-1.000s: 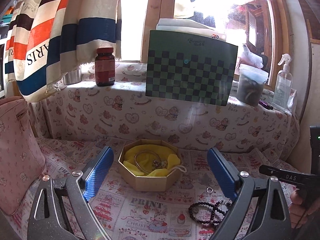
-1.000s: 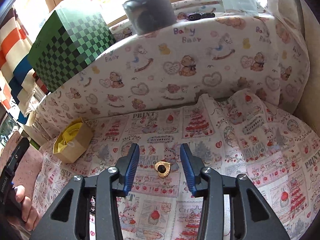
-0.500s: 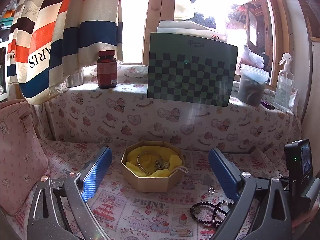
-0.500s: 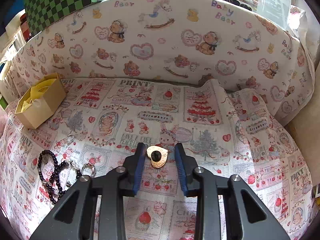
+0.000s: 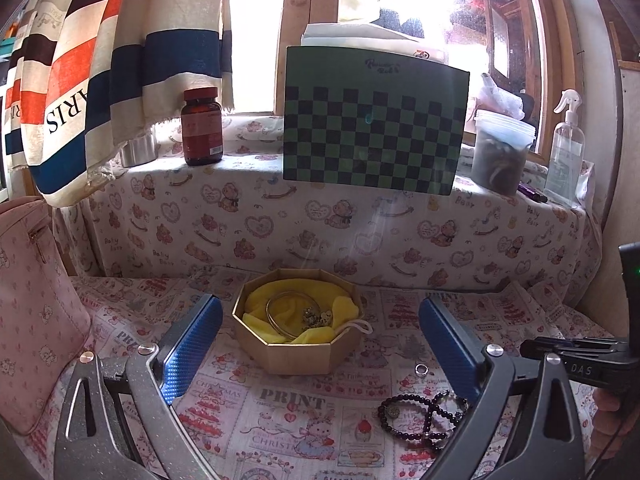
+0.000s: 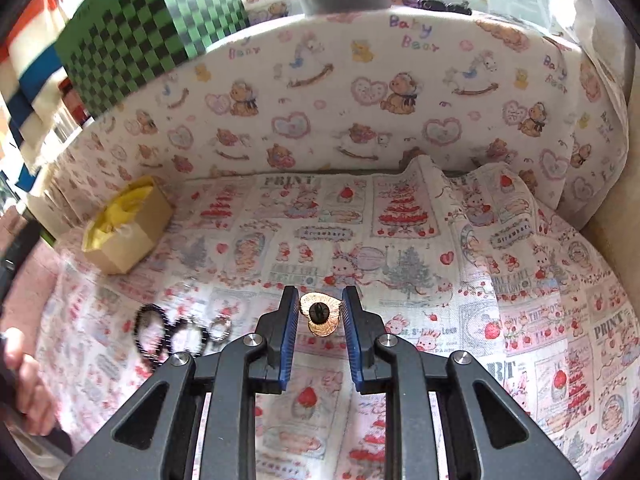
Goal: Organize jewelry
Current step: 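Grasp the black bead bracelet with left while right holds the gold earring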
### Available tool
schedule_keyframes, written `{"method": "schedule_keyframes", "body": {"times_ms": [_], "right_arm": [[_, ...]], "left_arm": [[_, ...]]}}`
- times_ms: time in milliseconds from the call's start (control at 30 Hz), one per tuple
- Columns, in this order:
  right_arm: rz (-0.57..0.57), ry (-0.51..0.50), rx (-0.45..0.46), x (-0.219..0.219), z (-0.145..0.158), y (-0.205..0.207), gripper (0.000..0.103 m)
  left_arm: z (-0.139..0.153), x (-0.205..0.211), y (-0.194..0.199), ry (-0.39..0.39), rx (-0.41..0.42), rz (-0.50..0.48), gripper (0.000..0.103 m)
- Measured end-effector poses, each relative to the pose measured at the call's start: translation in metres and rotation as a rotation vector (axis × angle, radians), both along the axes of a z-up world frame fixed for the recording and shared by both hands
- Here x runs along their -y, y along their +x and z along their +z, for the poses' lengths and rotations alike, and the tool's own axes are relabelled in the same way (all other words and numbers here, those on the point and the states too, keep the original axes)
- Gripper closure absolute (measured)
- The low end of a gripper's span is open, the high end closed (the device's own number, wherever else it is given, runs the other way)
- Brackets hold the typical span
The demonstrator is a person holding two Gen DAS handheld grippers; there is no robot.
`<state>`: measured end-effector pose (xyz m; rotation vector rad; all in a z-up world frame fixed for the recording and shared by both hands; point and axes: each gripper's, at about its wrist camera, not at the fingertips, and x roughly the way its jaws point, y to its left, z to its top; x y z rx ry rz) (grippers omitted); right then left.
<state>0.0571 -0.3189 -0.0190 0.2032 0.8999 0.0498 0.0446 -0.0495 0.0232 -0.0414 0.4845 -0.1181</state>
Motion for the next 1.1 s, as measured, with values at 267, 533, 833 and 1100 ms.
{"method": "schedule_keyframes", "body": {"times_ms": [267, 533, 833, 1100], "right_arm": [[-0.021, 0.029, 0.158, 0.003, 0.03, -0.018, 0.079], [-0.016, 0.0, 0.163, -0.001, 0.034, -0.023, 0.079], [-0.018, -0.014, 0.155, -0.005, 0.029, -0.02, 0.079], [-0.017, -0.019, 0.153, -0.005, 0.029, -0.019, 0.079]], "left_arm": [[-0.018, 0.01, 0.015, -0.026, -0.157, -0.126, 0.005], [-0.049, 0.038, 0.022, 0.038, -0.37, -0.277, 0.005], [-0.074, 0.079, 0.009, 0.194, -0.503, -0.427, 0.005], [-0.082, 0.087, 0.01, 0.212, -0.495, -0.413, 0.021]]}}
